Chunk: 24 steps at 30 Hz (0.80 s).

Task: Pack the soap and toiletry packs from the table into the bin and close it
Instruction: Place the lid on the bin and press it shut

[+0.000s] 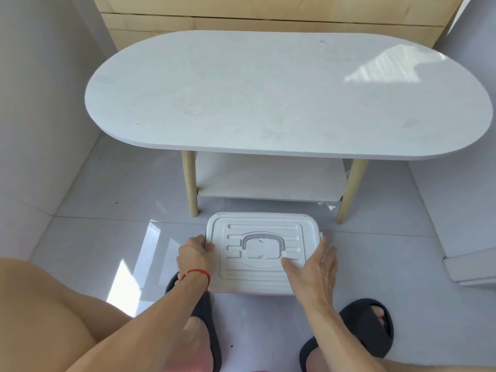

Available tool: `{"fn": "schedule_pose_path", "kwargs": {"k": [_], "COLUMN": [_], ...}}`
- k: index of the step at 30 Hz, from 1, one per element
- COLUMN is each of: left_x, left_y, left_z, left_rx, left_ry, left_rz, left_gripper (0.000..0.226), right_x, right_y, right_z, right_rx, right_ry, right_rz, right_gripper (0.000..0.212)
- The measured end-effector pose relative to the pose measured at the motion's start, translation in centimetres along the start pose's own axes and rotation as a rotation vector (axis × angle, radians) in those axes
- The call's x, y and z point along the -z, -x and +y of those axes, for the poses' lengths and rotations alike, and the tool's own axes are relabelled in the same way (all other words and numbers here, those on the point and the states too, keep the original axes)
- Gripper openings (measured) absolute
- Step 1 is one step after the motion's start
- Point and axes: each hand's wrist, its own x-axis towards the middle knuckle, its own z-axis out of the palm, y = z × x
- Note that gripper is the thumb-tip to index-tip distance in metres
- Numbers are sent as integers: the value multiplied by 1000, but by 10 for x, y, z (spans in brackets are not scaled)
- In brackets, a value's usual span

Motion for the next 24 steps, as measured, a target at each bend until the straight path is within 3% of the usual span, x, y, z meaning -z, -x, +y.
{"fn": "schedule_pose_path", "kwargs": {"k": [3, 6, 10, 13, 21, 24], "left_x": [-7, -9, -8, 0, -6, -3], "left_y": [11, 15, 6, -6, -26, -20], "left_z": [0, -3, 7, 22, 37, 46], "left_rx": [-10, 199, 253, 257, 242, 262], "left_ry": [49, 259, 458, 622, 735, 767], "left_rz": [65, -24, -152, -240, -383, -351], "left_gripper": [20, 41, 58, 73, 82, 77], "right_x": [-3, -1, -1, -3, 19, 29], "right_y": [8, 10, 3, 2, -42, -43], "right_z": [6, 9, 8, 0, 0, 2], "right_rx": [-269, -251, -268, -271, -154, -118], "right_ry": [-341, -468, -513, -548, -541, -521], "right_rz": [-80, -95, -101, -79, -79, -111], "right_gripper": [113, 106, 105, 92, 77, 72]}}
